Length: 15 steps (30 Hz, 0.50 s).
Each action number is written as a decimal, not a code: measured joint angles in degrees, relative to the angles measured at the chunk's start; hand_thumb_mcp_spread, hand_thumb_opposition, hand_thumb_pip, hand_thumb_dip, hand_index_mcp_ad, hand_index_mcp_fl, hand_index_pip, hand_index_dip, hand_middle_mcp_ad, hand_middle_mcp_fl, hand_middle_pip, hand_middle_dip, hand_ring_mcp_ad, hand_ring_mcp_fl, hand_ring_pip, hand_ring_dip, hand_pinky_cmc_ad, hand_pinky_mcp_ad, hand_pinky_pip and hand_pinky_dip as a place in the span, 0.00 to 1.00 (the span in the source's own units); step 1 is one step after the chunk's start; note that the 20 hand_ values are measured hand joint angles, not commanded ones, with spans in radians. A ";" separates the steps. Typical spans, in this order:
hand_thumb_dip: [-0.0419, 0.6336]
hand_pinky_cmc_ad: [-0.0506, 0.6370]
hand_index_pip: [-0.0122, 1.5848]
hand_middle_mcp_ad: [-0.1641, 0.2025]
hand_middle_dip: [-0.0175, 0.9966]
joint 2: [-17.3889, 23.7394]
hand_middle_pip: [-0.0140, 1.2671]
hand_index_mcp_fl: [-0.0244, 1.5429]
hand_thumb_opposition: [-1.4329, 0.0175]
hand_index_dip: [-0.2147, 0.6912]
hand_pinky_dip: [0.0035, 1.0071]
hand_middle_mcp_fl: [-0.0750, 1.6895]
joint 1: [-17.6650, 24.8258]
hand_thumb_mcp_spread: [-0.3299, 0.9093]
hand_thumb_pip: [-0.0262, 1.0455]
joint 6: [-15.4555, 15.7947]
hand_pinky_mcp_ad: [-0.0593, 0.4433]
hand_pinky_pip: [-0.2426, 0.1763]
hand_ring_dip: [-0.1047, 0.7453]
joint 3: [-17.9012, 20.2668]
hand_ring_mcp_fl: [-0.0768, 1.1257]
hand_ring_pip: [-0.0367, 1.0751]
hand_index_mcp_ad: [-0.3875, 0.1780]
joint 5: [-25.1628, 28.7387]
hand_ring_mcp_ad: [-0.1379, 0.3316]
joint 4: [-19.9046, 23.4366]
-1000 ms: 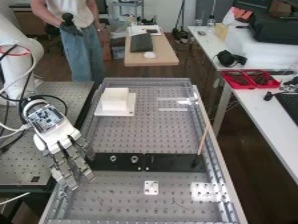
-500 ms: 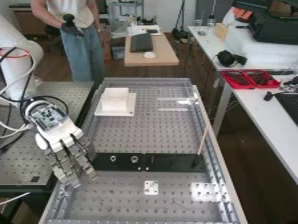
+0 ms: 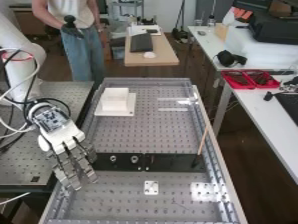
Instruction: Grab the smaller nut and place it in the white container
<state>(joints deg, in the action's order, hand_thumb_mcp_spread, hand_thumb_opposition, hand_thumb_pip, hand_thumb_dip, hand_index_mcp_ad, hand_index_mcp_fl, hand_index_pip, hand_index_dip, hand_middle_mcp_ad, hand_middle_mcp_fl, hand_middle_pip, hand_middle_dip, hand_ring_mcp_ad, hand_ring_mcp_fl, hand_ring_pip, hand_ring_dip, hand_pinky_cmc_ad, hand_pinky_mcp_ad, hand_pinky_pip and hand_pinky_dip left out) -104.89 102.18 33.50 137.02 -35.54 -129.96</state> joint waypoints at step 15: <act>0.41 0.55 0.98 0.67 0.25 -0.73 0.11 0.07 0.43 0.34 0.41 0.13 0.17 0.62 0.74 0.14 0.41 0.44 0.21 0.22 0.07 0.12 0.47 0.31 0.67 0.44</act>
<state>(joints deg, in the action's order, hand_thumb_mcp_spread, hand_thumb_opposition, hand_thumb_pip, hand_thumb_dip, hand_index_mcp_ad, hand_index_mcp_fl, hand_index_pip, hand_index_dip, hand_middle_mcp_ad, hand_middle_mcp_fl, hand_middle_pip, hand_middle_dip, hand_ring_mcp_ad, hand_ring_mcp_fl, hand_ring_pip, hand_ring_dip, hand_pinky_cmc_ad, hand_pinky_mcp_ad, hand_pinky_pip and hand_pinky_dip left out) -105.62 102.35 33.64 137.24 -35.23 -129.51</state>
